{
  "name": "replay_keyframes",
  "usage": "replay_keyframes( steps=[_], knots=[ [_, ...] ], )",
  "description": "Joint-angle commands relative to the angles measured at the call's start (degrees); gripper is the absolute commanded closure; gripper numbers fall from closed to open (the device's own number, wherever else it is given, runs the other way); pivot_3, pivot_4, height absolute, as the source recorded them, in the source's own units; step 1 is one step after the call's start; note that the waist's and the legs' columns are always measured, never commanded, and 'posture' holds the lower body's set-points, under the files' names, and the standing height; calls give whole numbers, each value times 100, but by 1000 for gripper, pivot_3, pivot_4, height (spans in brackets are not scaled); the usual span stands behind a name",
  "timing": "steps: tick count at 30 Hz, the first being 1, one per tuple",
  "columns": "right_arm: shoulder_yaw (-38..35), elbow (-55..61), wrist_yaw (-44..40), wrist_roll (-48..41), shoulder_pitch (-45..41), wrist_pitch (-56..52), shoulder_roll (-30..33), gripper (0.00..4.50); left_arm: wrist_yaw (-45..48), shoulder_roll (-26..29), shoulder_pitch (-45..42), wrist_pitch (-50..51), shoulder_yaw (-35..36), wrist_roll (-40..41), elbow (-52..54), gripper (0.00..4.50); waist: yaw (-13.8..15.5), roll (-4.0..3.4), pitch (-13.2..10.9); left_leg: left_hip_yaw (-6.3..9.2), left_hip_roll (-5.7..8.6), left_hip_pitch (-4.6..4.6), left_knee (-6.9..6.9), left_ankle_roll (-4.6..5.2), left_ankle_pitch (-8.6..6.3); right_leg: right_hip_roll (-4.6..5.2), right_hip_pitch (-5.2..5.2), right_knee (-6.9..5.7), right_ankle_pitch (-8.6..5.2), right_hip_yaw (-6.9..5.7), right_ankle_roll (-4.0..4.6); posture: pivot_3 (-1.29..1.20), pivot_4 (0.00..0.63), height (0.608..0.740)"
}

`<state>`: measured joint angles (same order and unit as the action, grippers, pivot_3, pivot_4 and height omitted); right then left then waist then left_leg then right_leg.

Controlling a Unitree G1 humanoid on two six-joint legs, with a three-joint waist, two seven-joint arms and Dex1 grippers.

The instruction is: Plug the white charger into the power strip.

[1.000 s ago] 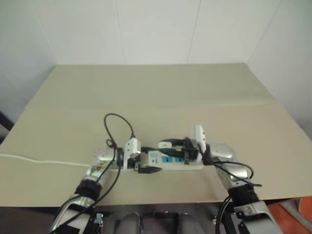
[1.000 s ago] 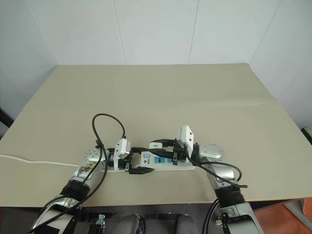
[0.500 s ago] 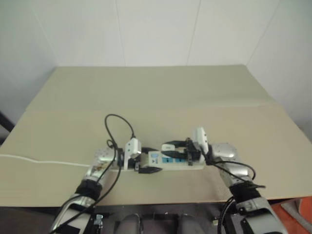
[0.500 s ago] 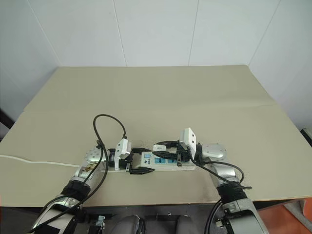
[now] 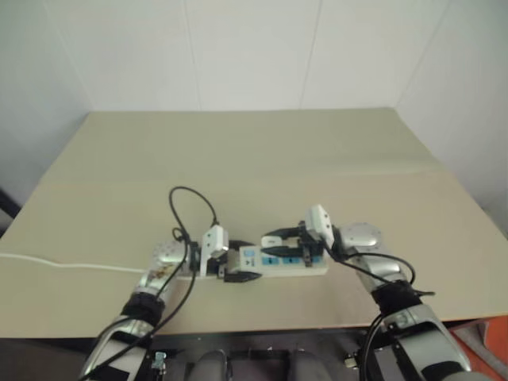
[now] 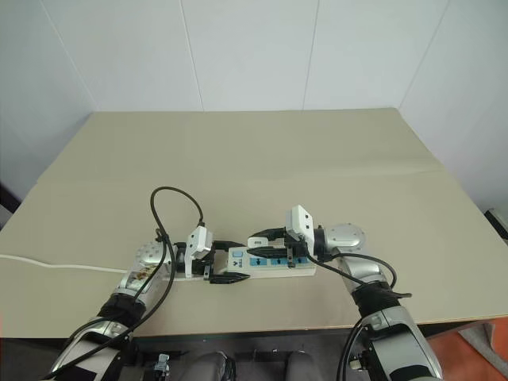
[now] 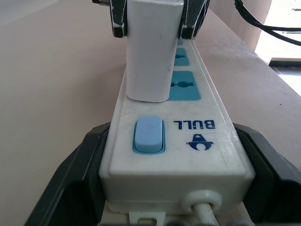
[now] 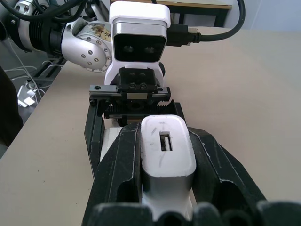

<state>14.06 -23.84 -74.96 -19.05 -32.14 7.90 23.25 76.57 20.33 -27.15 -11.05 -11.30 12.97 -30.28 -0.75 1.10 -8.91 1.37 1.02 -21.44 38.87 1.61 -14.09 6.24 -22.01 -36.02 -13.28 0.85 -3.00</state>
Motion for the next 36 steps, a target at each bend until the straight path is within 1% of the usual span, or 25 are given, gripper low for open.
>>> replay_keyframes(
  steps=[1, 7, 12, 21, 23, 24, 25, 31, 32, 35, 36],
  knots=[
    [254, -567, 15, 579, 254, -324, 175, 3299, 74, 45, 30, 28, -69, -87, 14, 1208, -1, 1, 4, 0, -1, 6, -2, 0, 0, -1, 0, 1, 0, 0, 1, 0, 150, 740],
    [283, -584, -41, 480, 189, -848, 147, 3299, 83, 38, 1, 10, -71, -102, -35, 1208, -1, 2, 14, 0, -2, 11, -3, -1, 0, 0, -2, 2, -1, 1, 1, 0, 150, 740],
    [294, -673, -38, 503, 145, -908, 38, 3299, 80, 15, -48, -31, -79, -117, -93, 1208, -2, 2, 48, 0, -4, 12, -7, -1, -1, 0, -3, 4, -1, 2, 2, 0, 150, 740],
    [330, -613, -118, 575, 230, -770, 101, 3299, 62, 47, -23, -52, -54, -119, -87, 1208, -2, 5, 65, 0, -7, 12, -12, -1, -1, 0, -3, 6, -2, 2, 2, 0, 150, 740],
    [352, -582, -110, 591, 225, -808, 105, 2580, 63, 41, -28, -54, -54, -119, -90, 1208, -2, 5, 66, 0, -8, 12, -12, -1, -1, 0, -3, 7, -3, 3, 2, 0, 150, 740],
    [352, -518, -68, 619, 233, -785, 99, 2403, 65, 36, -35, -59, -54, -119, -99, 1208, 9, 10, 67, 0, -8, 12, -13, -1, -1, 0, -5, 7, -3, 2, 2, 0, 150, 740],
    [350, -462, -37, 641, 240, -778, 95, 2126, 64, 30, -40, -59, -54, -120, -104, 1208, 5, 10, 69, 2, -6, 6, -13, -1, -1, 0, -9, 9, -5, -2, 3, 0, 150, 740],
    [300, -215, -25, 687, 286, -749, 89, 193, 74, 11, -84, -75, -29, -130, -176, 1208, 6, 25, 78, 2, -9, 6, -21, -1, -2, 0, -9, 16, -5, 0, 4, 0, 150, 740],
    [295, -194, -27, 694, 290, -747, 90, 44, 74, 9, -90, -77, -27, -129, -184, 1208, 7, 25, 78, 2, -9, 6, -21, -1, -2, 0, -9, 16, -5, 0, 4, 0, 150, 740],
    [249, -73, -45, 676, 307, -722, 115, 44, 82, 18, -100, -31, -20, -113, -153, 1208, 11, 26, 78, 2, -9, 6, -23, -1, -2, 0, -9, 17, -6, -1, 4, 0, 150, 740],
    [225, -38, -31, 670, 311, -706, 120, 8, 99, 46, -106, 53, -18, -96, -98, 858, 10, 26, 78, 2, -9, 6, -25, -1, -2, 0, -9, 19, -6, -1, 4, 0, 150, 740]
  ],
)
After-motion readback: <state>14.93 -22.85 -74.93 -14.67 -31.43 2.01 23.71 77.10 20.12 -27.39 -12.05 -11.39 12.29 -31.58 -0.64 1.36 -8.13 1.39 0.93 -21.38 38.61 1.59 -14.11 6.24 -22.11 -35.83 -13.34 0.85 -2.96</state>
